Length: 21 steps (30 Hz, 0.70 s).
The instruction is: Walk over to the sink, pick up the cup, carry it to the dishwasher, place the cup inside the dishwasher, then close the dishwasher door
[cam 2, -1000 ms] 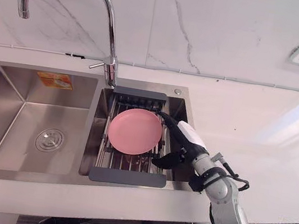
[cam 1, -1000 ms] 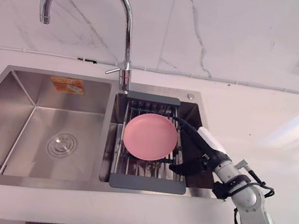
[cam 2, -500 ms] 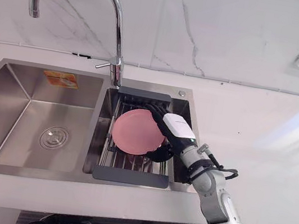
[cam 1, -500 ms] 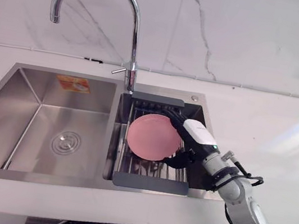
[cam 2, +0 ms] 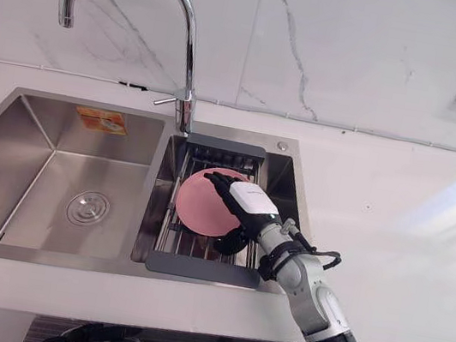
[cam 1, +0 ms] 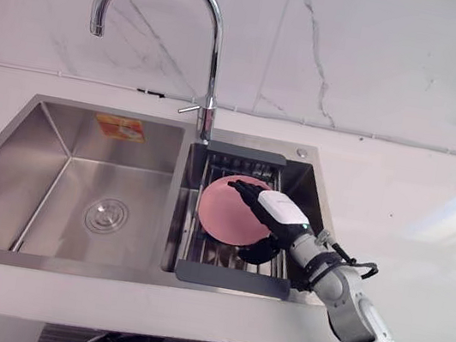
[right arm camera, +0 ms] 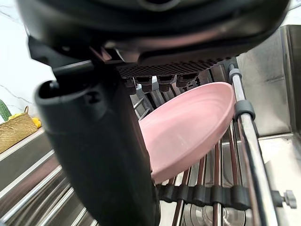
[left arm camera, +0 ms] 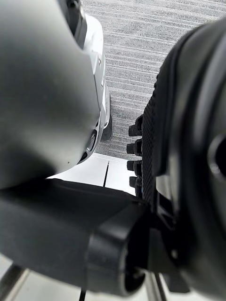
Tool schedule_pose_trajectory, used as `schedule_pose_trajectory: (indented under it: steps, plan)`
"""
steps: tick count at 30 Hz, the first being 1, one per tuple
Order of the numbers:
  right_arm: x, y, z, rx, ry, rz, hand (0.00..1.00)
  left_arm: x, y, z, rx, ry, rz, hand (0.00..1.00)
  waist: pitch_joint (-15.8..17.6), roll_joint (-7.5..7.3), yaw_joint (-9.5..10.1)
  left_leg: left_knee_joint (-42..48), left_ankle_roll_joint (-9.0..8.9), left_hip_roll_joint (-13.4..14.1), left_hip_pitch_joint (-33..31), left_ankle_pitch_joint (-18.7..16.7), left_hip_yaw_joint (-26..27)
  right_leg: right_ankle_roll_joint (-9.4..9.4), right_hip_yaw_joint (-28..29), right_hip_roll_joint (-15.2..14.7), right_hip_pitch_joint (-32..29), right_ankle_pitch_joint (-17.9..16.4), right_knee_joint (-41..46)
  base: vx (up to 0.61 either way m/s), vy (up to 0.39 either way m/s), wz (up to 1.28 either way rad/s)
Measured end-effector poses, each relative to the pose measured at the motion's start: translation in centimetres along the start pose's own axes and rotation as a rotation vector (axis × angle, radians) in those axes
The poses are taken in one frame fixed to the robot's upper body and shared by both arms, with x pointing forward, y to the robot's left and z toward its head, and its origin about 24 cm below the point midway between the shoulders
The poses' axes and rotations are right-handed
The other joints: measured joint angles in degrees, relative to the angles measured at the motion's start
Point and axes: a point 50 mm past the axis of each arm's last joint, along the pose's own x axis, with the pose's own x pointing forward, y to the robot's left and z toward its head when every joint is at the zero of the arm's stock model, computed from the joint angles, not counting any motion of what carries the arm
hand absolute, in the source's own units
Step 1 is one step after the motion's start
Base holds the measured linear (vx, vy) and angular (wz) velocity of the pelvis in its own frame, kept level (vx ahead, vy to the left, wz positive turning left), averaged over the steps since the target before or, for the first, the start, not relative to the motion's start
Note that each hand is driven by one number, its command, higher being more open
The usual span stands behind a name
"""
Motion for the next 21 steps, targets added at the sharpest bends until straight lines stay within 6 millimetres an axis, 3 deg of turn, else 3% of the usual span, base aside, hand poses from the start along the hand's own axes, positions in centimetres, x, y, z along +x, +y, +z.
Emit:
schedule_pose_trajectory:
  steps: [21]
  plan:
    - [0.09, 0.09, 0.25, 0.015, -0.012, 0.059, 1.0, 0.01, -0.02, -0.02, 0.004, 0.007, -0.001, 1.0, -0.07, 0.15, -0.34, 0.95, -0.22, 0.5, 0.08, -0.62, 0.31, 0.01, 0.39, 0.33, 0.13, 0.07, 0.36, 0.0, -0.001, 0.0]
